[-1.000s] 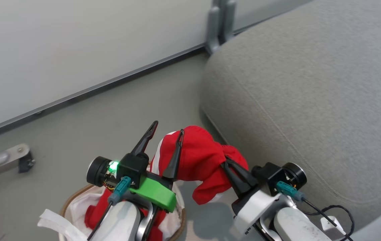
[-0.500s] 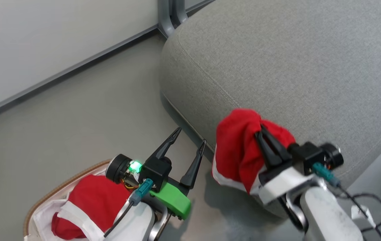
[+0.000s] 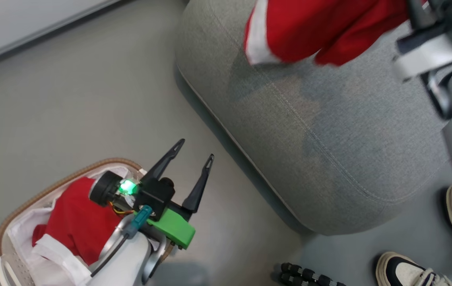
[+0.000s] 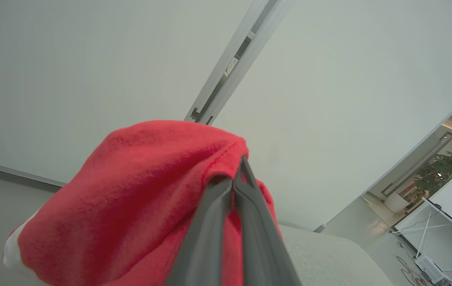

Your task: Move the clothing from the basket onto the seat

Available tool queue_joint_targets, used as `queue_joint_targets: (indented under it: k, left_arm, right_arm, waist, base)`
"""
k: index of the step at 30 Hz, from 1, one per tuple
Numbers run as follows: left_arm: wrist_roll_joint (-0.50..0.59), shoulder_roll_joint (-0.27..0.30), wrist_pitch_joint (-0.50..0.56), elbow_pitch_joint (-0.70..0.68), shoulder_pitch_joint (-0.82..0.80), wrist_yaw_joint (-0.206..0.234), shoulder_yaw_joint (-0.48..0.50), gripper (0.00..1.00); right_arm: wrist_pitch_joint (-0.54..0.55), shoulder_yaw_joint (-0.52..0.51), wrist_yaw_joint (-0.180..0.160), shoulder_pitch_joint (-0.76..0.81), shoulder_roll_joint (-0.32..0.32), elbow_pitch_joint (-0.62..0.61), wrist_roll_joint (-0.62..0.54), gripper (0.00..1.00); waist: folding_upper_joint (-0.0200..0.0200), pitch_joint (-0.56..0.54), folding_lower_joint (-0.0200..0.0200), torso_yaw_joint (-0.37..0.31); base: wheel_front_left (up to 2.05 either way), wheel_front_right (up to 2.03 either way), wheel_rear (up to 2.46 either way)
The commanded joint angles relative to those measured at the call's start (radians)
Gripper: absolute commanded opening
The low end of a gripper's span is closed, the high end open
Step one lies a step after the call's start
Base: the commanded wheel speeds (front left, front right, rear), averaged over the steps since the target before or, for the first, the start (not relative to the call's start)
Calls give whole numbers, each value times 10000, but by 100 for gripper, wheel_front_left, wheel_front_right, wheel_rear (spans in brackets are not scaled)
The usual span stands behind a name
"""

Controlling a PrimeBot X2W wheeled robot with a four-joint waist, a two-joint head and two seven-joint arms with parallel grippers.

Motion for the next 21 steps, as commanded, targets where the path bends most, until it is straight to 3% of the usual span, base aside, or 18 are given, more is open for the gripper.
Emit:
queue_joint_targets:
  k: [1, 6, 11, 21]
  left_arm:
    - [135, 171, -4, -91, -185, -29, 125, 100]
    - [219, 421, -5, -315, -528, -30, -1, 100]
    - [235, 622, -5, -414, -899, -30, -226, 100]
    - [236, 836, -5, -362, -1246, -31, -167, 100]
  right_arm:
    - [-19, -115, -14, -416, -107, 195, -177, 0]
    - [-21, -1018, -14, -1832, -691, 1119, -622, 0]
    - [-18, -2076, -14, -2439, -855, 1709, -1271, 0]
    - [-12, -4126, -14, -1628, -77, 2784, -2350, 0]
  waist:
    - [-1, 798, 0, 25]
    - [-1, 1611, 0, 514]
    - [-1, 2274, 0, 952]
    - [-1, 2991, 0, 1534]
  base:
    - [0, 0, 0]
    - [0, 0, 0]
    - [0, 0, 0]
    - [0, 0, 0]
